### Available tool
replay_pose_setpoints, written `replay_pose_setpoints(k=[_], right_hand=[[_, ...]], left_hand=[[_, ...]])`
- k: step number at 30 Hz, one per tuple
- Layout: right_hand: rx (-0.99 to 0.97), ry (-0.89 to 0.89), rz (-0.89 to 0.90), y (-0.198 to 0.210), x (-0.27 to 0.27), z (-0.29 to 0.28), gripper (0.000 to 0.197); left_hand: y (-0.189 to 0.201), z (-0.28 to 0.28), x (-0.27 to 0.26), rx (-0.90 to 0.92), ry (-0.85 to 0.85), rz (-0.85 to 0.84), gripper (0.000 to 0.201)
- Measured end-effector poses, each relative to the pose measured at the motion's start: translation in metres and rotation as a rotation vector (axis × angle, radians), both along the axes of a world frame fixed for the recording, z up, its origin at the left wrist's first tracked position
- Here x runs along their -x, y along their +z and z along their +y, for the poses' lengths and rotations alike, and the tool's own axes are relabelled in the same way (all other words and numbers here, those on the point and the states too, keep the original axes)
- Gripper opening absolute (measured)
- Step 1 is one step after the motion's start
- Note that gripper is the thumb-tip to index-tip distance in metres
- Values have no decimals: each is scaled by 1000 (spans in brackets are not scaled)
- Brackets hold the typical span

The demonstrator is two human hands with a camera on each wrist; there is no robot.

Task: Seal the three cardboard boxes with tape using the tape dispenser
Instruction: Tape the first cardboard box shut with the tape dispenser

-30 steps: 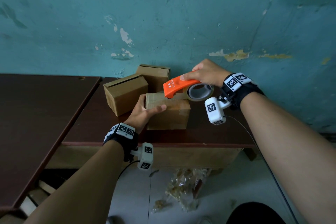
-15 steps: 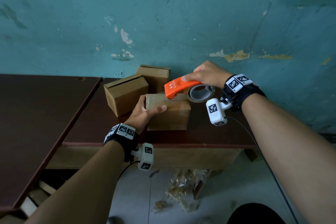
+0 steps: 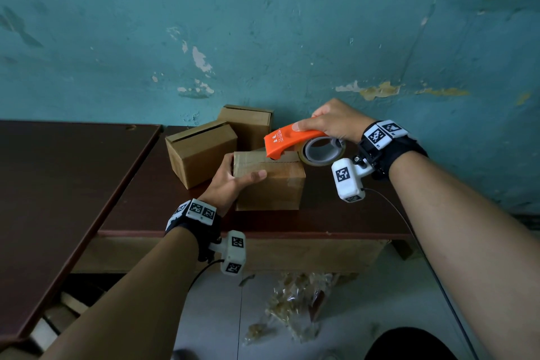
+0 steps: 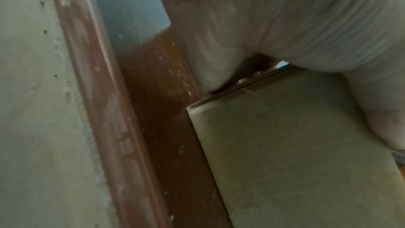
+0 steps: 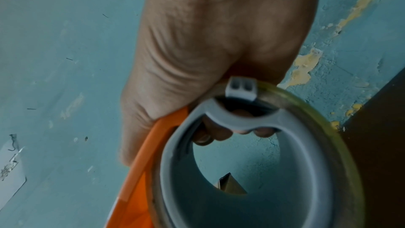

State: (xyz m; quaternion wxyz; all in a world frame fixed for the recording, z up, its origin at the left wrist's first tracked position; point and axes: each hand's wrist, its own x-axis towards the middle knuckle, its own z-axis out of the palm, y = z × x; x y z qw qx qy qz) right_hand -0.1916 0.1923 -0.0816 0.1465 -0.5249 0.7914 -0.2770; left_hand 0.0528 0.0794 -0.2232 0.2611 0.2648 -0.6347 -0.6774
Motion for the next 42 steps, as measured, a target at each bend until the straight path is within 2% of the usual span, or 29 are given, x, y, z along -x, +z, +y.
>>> replay_pose_setpoints(k=[42], right_hand=[[-4,6,-7,0,4,11,52]], left_hand=[[0,1,0,17,8,-2,116]])
